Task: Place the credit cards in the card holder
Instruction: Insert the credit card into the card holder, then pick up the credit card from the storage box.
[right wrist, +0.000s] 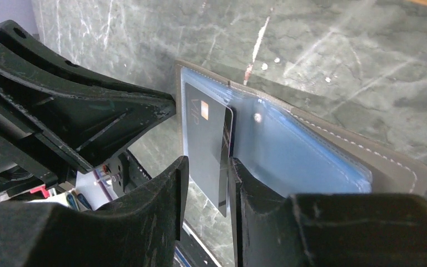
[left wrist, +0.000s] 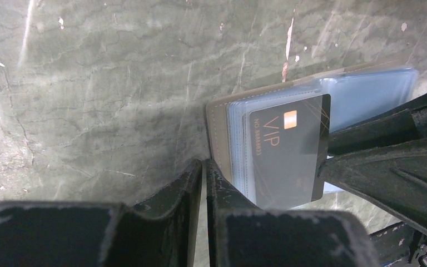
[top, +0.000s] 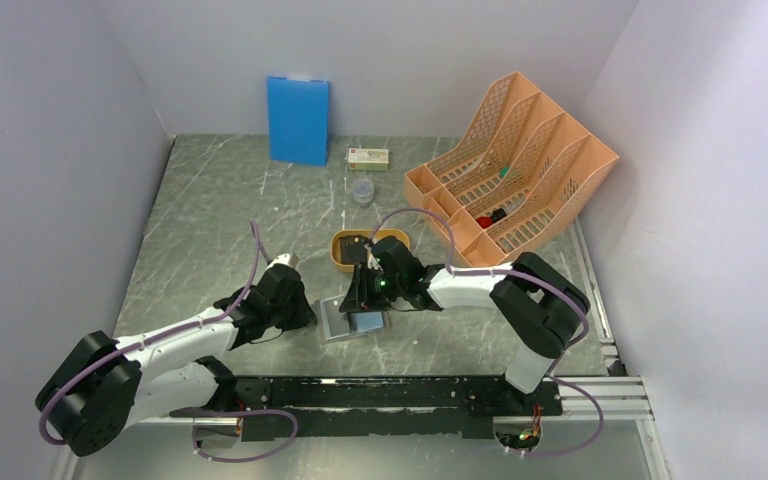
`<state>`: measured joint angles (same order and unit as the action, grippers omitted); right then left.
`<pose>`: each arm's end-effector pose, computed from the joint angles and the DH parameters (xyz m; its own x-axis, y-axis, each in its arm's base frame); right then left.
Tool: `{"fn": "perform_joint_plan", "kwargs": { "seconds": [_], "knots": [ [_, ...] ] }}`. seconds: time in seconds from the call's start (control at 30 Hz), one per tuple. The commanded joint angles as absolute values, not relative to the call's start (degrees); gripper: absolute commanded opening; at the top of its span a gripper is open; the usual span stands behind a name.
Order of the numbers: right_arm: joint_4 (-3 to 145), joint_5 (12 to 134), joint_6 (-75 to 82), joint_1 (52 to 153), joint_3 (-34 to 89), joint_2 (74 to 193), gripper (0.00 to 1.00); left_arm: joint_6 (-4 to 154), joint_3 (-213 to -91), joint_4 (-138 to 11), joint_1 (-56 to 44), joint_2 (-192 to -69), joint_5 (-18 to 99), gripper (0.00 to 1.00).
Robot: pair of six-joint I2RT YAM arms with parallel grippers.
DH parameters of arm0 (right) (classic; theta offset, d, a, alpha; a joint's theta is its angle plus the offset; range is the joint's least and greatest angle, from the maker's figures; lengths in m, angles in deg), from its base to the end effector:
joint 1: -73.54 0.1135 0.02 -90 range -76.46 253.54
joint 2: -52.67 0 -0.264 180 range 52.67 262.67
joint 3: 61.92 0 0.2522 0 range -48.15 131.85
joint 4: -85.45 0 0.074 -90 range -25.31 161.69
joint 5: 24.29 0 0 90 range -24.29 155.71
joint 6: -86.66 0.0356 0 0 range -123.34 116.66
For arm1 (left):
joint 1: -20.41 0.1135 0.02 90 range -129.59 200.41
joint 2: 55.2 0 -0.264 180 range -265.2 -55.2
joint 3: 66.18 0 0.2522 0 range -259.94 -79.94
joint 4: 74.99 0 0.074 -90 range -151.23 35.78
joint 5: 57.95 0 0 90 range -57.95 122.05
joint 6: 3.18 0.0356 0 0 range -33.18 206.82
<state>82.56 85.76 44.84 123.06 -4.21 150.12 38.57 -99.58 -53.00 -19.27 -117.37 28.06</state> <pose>0.2031 0.2568 0.1413 -0.9477 -0.0320 -0.3175 -0.2580 0.6626 0.7031 0.1456 -0.1176 0.1408 -0.8468 -0.2645 -0.4614 -0.0431 0.8989 -0.4360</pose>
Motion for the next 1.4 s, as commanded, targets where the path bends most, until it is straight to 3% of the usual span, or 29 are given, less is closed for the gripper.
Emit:
{"fn": "perform_joint_plan", "kwargs": {
  "seconds": [0.0,0.37,0.57,0.83,1.0,1.23,1.37],
  "knots": [
    [81.4,86.4,43.3,124.1,-1.6,151.5,0.35,39.3,-97.4,-50.0,-19.6,-118.8,30.4,0.15],
    [77.7,87.3,41.2,125.9,1.9,152.4,0.35,39.2,-97.4,-49.7,-19.5,-118.1,30.1,0.15],
    [68.7,81.8,38.6,125.7,3.7,146.3,0.49,39.0,-99.0,-46.4,-19.6,-115.7,28.4,0.17],
    [55.3,70.3,32.2,122.9,8.5,137.2,0.55,39.2,-102.6,-41.6,-19.6,-110.3,27.6,0.39],
    [62.7,60.6,33.1,116.7,5.4,132.8,0.52,38.7,-106.9,-36.8,-19.6,-107.3,21.6,0.45],
    [70.8,74.3,34.8,109.4,10.1,145.3,0.55,38.8,-111.3,-41.9,-19.5,-103.8,15.8,0.62],
    [77.7,77.6,37.4,108.5,9.7,149.7,0.58,41.2,-116.3,-41.3,-19.4,-111.0,15.9,0.62]
  ]
}}
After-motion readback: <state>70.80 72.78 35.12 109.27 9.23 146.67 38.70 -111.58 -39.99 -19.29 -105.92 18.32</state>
